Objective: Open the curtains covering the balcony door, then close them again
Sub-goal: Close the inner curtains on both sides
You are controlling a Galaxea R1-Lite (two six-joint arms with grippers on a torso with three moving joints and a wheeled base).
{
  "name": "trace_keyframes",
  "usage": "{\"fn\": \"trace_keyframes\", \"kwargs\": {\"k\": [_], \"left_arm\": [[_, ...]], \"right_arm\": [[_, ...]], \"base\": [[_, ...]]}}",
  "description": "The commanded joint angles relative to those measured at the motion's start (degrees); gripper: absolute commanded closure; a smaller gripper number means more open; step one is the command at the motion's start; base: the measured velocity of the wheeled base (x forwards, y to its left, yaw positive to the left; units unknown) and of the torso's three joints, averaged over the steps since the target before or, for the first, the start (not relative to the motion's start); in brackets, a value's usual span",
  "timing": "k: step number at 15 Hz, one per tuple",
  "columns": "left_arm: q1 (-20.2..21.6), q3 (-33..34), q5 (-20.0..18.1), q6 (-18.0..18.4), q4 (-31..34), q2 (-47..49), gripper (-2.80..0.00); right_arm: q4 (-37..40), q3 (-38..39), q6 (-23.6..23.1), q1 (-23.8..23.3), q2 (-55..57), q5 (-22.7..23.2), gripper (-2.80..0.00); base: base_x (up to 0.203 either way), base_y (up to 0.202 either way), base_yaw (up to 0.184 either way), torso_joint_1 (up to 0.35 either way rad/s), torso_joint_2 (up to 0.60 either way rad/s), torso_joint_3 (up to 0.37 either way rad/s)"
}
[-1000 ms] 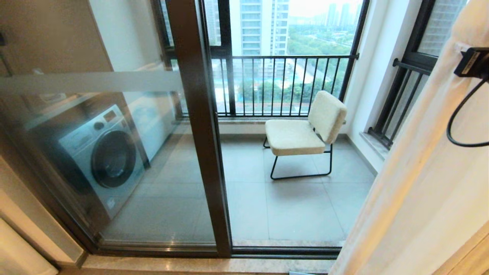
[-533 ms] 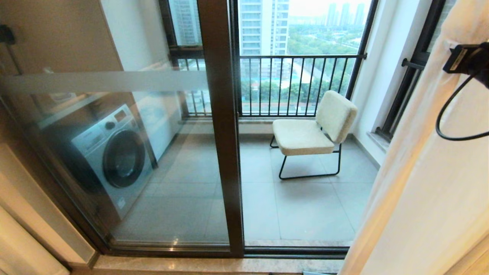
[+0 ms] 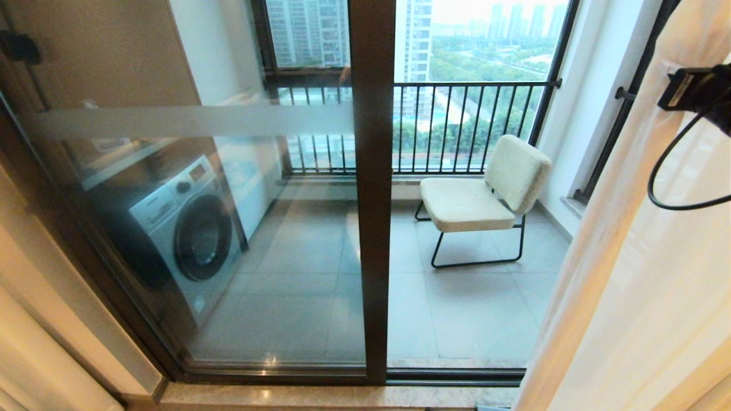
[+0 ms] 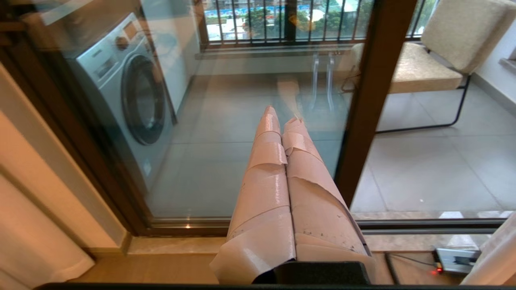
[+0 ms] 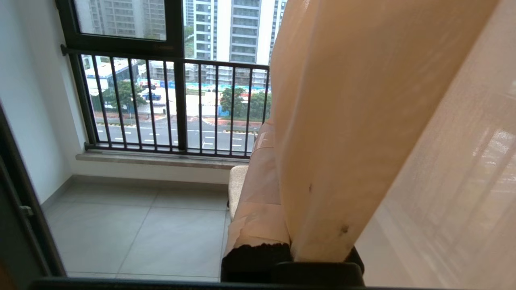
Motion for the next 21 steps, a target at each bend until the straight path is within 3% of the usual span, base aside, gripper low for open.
{"fn": "trace_keyframes", "kwargs": {"k": [1, 14, 21], "left_arm": [[0.0, 0.0, 0.0, 0.0, 0.0, 0.0, 0.00], [0.1, 0.0, 0.0, 0.1, 0.0, 0.0, 0.00], [0.0, 0.0, 0.0, 0.1, 0.0, 0.0, 0.00]], "right_arm": [[-0.2, 0.0, 0.0, 0.0, 0.0, 0.1, 0.00], [-0.3, 0.5, -0.1, 0.0, -0.4, 0.1, 0.00], [-0.2, 0.6, -0.2, -0.1, -0.6, 0.1, 0.00]], "base": [[0.000, 0.185, 0.005, 0.005, 0.00, 0.002], [0.000, 0.182, -0.001, 0.004, 0.00, 0.002], [0.000, 0.014, 0.000, 0.000, 0.00, 0.000]]}}
